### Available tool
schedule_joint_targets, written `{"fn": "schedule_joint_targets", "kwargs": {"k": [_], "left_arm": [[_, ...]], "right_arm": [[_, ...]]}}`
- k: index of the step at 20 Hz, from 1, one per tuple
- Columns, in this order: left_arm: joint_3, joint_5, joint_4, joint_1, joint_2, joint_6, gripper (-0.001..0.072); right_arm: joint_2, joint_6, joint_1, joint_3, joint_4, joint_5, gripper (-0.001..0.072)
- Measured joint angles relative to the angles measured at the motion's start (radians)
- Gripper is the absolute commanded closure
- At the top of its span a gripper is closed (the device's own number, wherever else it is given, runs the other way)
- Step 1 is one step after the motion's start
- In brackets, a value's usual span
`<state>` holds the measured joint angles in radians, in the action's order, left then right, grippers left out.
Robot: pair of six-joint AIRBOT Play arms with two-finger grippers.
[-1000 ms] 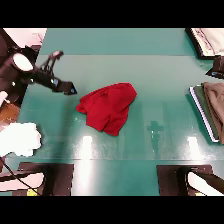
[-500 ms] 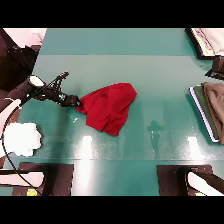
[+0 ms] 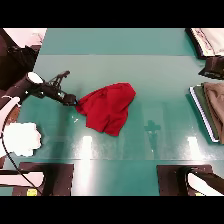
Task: Fold the shirts.
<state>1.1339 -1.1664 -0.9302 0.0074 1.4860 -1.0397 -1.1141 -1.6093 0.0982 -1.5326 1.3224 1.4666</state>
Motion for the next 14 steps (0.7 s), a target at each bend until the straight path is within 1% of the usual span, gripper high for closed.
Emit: {"fn": "schedule_joint_targets", "kwargs": {"k": [1,2,3,4,8,11,14], "left_arm": [[0.034,-0.014,-0.006,0.000,-0.022,0.000,0.0684],[0.068,-0.026,-0.011,0.000,-0.045,0.000,0.0684],[0.098,-0.037,-0.016,0.000,-0.067,0.000,0.0684],[0.125,-0.047,-0.018,0.000,-0.089,0.000,0.0684],[0.188,-0.072,-0.024,0.000,-0.150,-0.002,0.0684],[0.203,-0.095,-0.025,0.000,-0.164,-0.006,0.0684],[0.208,-0.113,-0.024,0.000,-0.170,-0.009,0.0684]], "right_arm": [[0.000,0.000,0.020,0.012,-0.018,-0.006,0.0682],[0.000,0.000,0.043,0.032,-0.046,-0.012,0.0516],[0.000,0.000,0.069,0.059,-0.081,-0.026,0.0260],[0.000,0.000,0.100,0.097,-0.126,-0.048,0.0133],[-0.042,0.000,0.271,0.278,-0.258,-0.190,0.0136],[-0.136,0.001,0.428,0.370,-0.303,-0.340,0.0136],[-0.262,0.002,0.561,0.389,-0.322,-0.457,0.0137]]}}
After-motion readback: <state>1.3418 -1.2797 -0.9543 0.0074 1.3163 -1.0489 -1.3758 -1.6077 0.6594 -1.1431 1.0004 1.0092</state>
